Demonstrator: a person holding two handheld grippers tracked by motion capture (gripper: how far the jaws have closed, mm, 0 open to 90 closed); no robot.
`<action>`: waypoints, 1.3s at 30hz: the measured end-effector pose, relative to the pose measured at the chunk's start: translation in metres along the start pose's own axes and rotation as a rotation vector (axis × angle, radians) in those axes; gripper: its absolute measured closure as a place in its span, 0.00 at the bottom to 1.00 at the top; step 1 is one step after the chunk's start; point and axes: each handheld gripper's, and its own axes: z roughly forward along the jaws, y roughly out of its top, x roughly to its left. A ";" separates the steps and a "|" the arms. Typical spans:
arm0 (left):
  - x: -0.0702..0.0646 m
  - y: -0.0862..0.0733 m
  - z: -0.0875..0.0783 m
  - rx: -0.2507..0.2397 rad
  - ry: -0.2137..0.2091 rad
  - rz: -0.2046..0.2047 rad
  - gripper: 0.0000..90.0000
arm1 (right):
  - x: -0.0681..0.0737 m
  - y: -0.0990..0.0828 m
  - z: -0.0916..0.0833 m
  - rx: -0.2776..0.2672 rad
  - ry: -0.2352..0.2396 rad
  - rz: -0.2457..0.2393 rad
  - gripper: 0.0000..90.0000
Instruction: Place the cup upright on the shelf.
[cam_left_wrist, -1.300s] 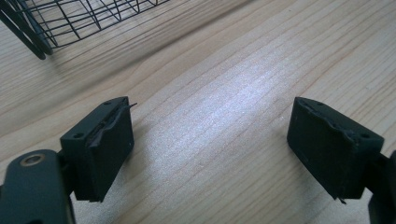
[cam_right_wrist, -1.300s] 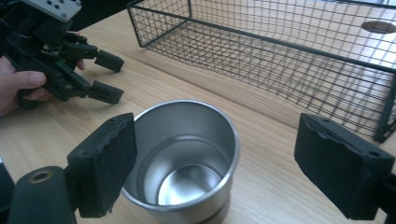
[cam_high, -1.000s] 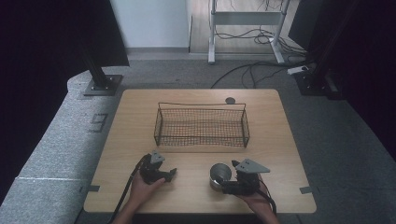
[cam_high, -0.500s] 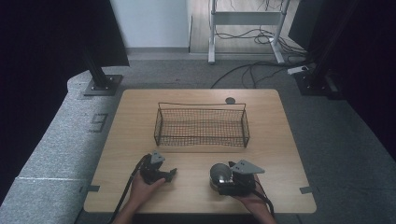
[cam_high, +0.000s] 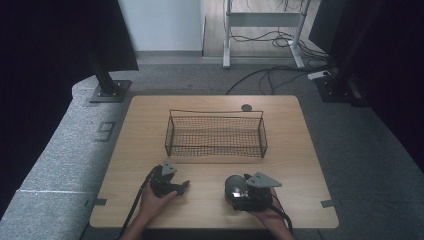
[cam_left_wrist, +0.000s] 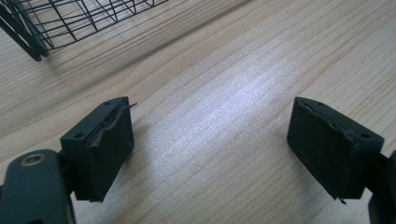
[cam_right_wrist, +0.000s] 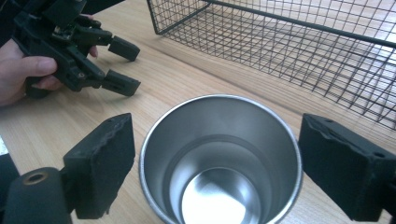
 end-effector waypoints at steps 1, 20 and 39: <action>0.000 0.000 0.000 0.000 0.000 0.000 0.16 | 0.000 -0.001 0.000 0.004 -0.001 0.000 0.12; 0.000 0.000 0.000 -0.002 0.000 -0.002 0.16 | 0.004 -0.012 0.020 0.055 -0.042 -0.042 0.14; 0.000 0.000 0.000 0.000 0.000 0.000 0.16 | 0.004 -0.010 0.018 0.052 -0.017 -0.057 0.15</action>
